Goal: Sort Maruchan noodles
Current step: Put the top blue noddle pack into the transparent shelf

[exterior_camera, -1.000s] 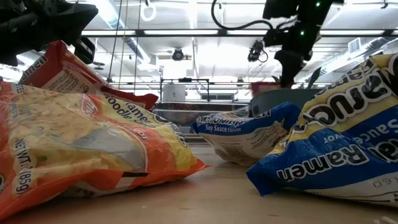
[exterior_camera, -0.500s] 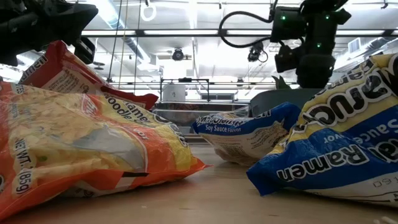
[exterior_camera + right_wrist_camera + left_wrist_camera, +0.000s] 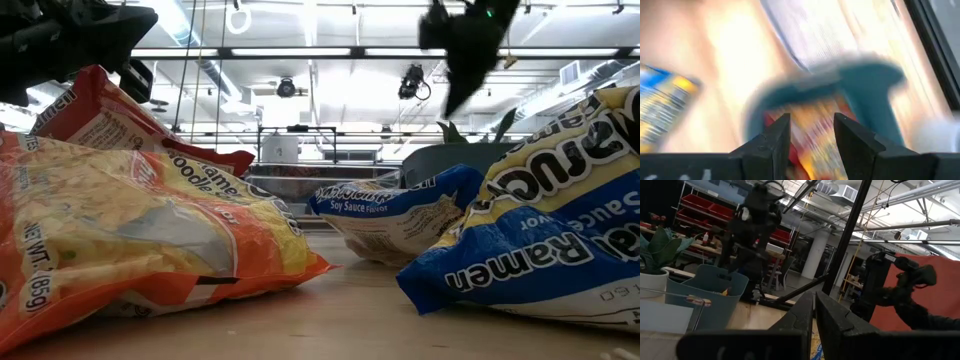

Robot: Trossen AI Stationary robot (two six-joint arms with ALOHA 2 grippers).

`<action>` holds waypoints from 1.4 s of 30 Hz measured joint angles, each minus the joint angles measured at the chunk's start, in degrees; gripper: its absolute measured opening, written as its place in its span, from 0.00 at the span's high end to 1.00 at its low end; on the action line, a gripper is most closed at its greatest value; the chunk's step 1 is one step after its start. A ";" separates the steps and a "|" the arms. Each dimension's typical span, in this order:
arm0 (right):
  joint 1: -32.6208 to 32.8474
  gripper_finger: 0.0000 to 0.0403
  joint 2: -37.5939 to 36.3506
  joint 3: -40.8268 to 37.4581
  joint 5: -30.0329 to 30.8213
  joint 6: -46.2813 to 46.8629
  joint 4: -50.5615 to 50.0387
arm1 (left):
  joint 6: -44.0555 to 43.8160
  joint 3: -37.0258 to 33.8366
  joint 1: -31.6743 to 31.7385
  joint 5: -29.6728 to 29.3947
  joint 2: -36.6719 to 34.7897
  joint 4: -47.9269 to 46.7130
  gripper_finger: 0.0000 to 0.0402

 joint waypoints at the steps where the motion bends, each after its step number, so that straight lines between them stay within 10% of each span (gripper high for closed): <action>1: 1.12 0.61 0.04 -0.05 -0.79 -1.15 3.08 | -0.01 0.00 -0.01 0.00 0.00 -0.01 0.93; 16: 17.12 0.61 14.47 -0.08 -7.42 4.85 25.90 | -0.02 0.00 -0.02 0.00 0.01 -0.04 0.93; 31: 19.76 0.61 38.67 24.65 -14.90 0.99 8.42 | 0.00 0.00 -0.01 0.00 0.00 -0.02 0.93; 42: 20.57 0.64 45.27 26.60 -15.01 -4.07 4.01 | 0.00 0.00 -0.01 0.00 0.00 0.00 0.93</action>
